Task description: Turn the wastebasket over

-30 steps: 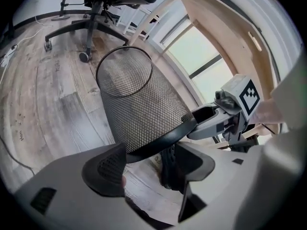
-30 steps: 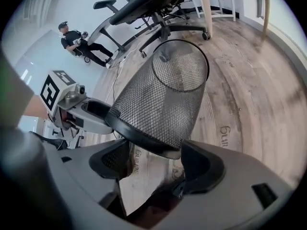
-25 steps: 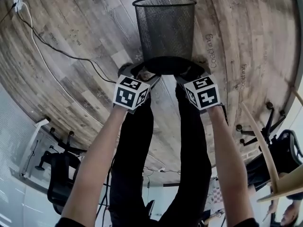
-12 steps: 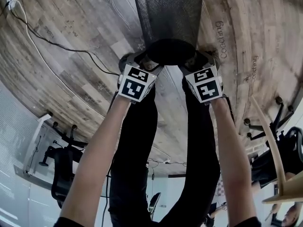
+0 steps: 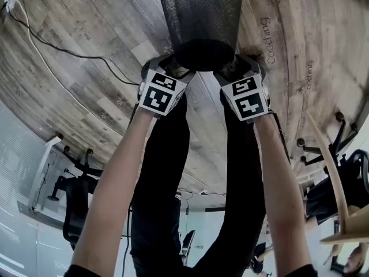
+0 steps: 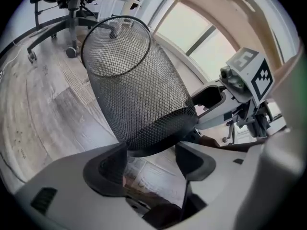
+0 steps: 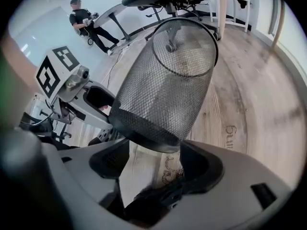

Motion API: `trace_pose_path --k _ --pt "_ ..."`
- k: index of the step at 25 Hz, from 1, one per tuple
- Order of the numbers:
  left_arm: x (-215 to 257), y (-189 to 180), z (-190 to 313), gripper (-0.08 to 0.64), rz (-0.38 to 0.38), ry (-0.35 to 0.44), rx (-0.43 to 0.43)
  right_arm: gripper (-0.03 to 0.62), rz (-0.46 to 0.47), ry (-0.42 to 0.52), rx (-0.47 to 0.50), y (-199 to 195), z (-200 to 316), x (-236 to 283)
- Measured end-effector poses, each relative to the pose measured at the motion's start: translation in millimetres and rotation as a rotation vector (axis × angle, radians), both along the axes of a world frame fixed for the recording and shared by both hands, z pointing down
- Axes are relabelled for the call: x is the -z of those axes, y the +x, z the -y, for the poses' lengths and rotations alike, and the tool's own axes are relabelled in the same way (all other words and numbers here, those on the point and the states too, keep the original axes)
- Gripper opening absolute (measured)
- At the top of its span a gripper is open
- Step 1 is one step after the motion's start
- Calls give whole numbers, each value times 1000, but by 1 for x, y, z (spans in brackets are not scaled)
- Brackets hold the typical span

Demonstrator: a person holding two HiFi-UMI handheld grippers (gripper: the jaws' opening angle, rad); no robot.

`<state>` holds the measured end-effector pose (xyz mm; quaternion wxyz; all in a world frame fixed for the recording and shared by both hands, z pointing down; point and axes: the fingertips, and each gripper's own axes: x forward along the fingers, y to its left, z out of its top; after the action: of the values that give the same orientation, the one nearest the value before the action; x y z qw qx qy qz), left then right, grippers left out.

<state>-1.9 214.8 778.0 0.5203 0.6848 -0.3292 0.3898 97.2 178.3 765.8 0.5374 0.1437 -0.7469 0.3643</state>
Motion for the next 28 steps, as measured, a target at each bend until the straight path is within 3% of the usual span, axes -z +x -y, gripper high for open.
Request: trace_pose_path --k 2,6,9,17,28 --pt "5 2 1 327 -9 -5 6 327 -6 4 -51 3 1 10" --pt "18 3 3 327 -21 -6 18 336 3 -50 -344 5 12 36" --pt "23 -2 9 325 -19 5 24 345 10 -50 -465 -6 20 47" --pt "40 -23 26 325 -15 42 25 353 -35 4 -421 -35 31 40" --pt "44 -50 24 324 0 48 36 353 -99 11 -373 -34 21 21"
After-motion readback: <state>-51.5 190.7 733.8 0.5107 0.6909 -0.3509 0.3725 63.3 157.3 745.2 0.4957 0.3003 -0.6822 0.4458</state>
